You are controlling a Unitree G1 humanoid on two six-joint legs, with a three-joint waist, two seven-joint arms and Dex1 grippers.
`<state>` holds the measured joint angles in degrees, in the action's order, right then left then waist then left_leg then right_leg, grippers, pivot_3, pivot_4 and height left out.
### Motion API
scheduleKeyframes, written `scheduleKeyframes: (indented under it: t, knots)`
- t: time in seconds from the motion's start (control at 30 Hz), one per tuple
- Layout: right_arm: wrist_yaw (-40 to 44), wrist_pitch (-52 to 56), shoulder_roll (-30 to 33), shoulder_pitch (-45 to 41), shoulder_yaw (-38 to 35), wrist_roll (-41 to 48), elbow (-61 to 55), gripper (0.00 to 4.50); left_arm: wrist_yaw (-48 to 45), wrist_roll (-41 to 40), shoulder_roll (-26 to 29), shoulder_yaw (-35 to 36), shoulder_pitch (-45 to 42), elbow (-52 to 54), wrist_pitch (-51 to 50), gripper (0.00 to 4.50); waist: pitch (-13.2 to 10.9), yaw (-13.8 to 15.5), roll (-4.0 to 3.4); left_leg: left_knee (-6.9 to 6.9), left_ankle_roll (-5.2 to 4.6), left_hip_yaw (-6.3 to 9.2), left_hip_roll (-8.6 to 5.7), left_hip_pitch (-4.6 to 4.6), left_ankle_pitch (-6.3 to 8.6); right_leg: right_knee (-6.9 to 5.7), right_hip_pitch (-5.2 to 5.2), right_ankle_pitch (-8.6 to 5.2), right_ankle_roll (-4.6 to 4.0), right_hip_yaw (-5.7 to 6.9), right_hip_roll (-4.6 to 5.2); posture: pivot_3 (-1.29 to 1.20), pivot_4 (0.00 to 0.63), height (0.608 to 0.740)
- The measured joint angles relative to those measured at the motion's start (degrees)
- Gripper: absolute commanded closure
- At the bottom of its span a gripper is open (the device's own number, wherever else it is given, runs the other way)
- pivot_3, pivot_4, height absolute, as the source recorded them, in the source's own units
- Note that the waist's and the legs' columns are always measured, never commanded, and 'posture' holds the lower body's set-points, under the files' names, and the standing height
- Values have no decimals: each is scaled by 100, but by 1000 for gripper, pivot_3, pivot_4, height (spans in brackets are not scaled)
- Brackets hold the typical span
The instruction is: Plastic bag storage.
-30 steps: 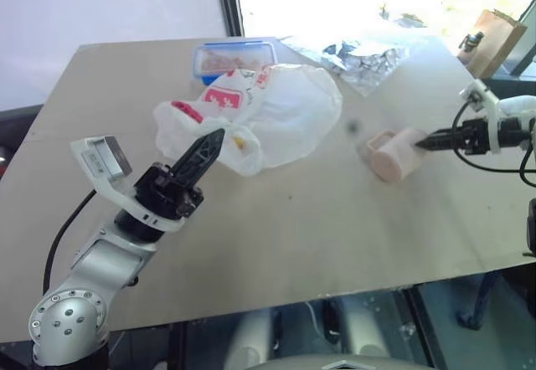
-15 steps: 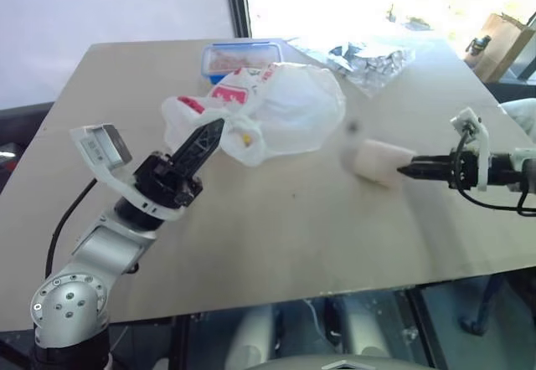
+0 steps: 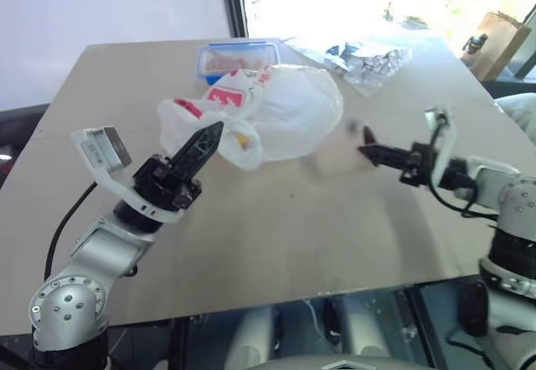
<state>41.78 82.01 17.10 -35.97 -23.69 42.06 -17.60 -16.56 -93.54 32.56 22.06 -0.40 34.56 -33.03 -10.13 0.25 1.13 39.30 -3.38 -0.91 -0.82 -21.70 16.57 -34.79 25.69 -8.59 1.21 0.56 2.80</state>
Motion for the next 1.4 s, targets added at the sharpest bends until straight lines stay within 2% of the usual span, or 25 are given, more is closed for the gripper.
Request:
scheduleKeyframes:
  t: [0.07,0.13,0.27,0.43,0.57,0.67,0.83,0.93,1.0,1.03,1.1,1.13,1.3,1.4]
  knots:
    - [-466,135,-551,-253,-66,191,-143,4386,0,-123,103,35,29,27,-33,4500,0,1,0,0,7,4,-1,-1,-4,-2,0,0,0,2,0,0,150,740]
    - [-764,172,-811,-367,-69,313,-181,4386,-2,-179,161,85,63,53,-37,4500,0,33,-1,0,15,5,-4,-3,-9,0,0,0,-1,3,2,0,150,740]
    - [-1162,129,-911,-383,81,347,-151,4386,-5,-240,215,212,132,70,-36,4500,0,51,-1,0,18,2,-13,-7,-10,10,0,-1,-2,0,7,0,150,740]
    - [-1239,-286,-905,-449,413,330,261,4386,-6,-294,217,226,294,110,-33,4500,-1,7,-2,-6,18,-1,-8,-2,-10,8,1,-1,-1,1,2,0,150,740]
    - [-1228,-1083,-979,-995,736,103,1093,4386,-51,-362,218,237,418,256,-35,4500,-1,-93,-3,-6,15,-1,-7,0,-9,3,1,-1,-1,1,1,0,150,740]
    - [-1137,-1891,-1279,-1351,1127,-186,1797,4386,-46,-541,217,221,375,323,-23,4500,-1,-128,-3,-7,15,-2,-4,2,-9,2,1,0,-1,0,-3,0,150,740]
    - [-859,-3763,-1805,-1982,2065,-1162,3458,4386,195,-958,203,233,318,337,116,4500,-2,-132,-3,-11,23,-2,-3,-2,-11,3,10,0,-2,-1,-2,0,150,740]
    - [-645,-4648,-1803,-1964,2583,-1750,4093,3557,358,-1179,203,369,309,344,251,4500,-1,-77,-2,-10,24,10,-11,-13,-11,10,9,0,-3,5,5,0,150,740]
    - [-486,-4918,-1735,-1836,2713,-1909,4129,2837,390,-1198,204,436,345,345,278,4500,-2,-68,-2,-10,21,13,-17,-19,-9,18,9,0,-2,6,8,0,150,740]
    - [-391,-4983,-1607,-1727,2815,-1979,3987,2229,401,-1195,202,438,375,352,291,4500,-2,-67,-2,-10,19,14,-18,-20,-8,19,9,0,-2,6,10,0,150,740]
    - [-217,-4967,-1261,-1487,2980,-2064,3482,1379,440,-1171,187,442,443,376,326,4500,-2,-62,-3,-13,20,20,-21,-23,-6,23,9,0,-2,11,13,0,150,740]
    - [-24,-4857,-849,-1202,3097,-2063,2785,1379,452,-1136,169,446,489,387,355,4500,-2,-46,-4,-14,22,29,-21,-26,-4,27,10,0,-1,20,15,0,150,740]
    - [306,-3997,387,-766,2985,-1605,547,1379,478,-1094,146,436,488,400,381,4500,-5,-61,-6,-16,36,29,-8,-18,2,21,10,-3,2,26,8,0,150,740]
    - [256,-3656,872,-756,2812,-1412,-292,1379,469,-1049,142,415,426,365,378,4500,-4,-91,-6,-16,38,20,1,-10,2,20,7,-4,3,21,0,0,150,740]
